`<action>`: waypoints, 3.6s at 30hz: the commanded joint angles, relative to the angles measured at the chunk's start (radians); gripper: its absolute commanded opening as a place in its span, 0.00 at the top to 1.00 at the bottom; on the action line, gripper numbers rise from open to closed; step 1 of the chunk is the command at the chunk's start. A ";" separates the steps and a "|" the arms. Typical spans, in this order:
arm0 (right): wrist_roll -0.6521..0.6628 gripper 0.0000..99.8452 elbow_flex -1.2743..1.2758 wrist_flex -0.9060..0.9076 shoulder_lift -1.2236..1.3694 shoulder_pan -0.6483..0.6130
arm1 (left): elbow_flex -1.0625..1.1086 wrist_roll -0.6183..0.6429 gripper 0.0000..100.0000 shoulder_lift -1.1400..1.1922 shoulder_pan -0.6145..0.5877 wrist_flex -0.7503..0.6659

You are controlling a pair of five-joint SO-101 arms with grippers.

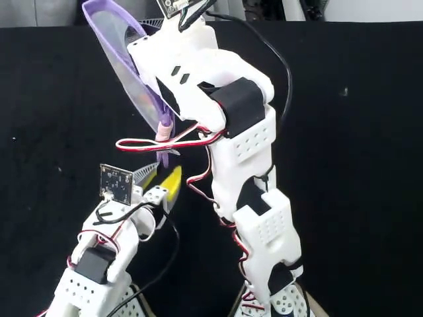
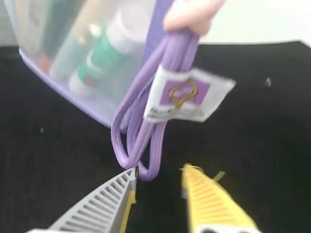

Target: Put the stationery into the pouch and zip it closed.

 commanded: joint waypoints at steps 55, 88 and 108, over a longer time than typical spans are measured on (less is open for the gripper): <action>-0.003 0.99 -0.058 -0.003 -0.091 -0.014 | -0.013 -0.078 0.78 -0.005 0.064 -0.198; -0.009 0.99 -0.058 -0.002 -0.091 -0.015 | -0.002 -0.071 0.78 0.064 0.076 -0.316; -0.005 0.99 -0.058 -0.002 -0.093 -0.014 | -0.469 -0.020 0.89 1.026 0.148 -0.643</action>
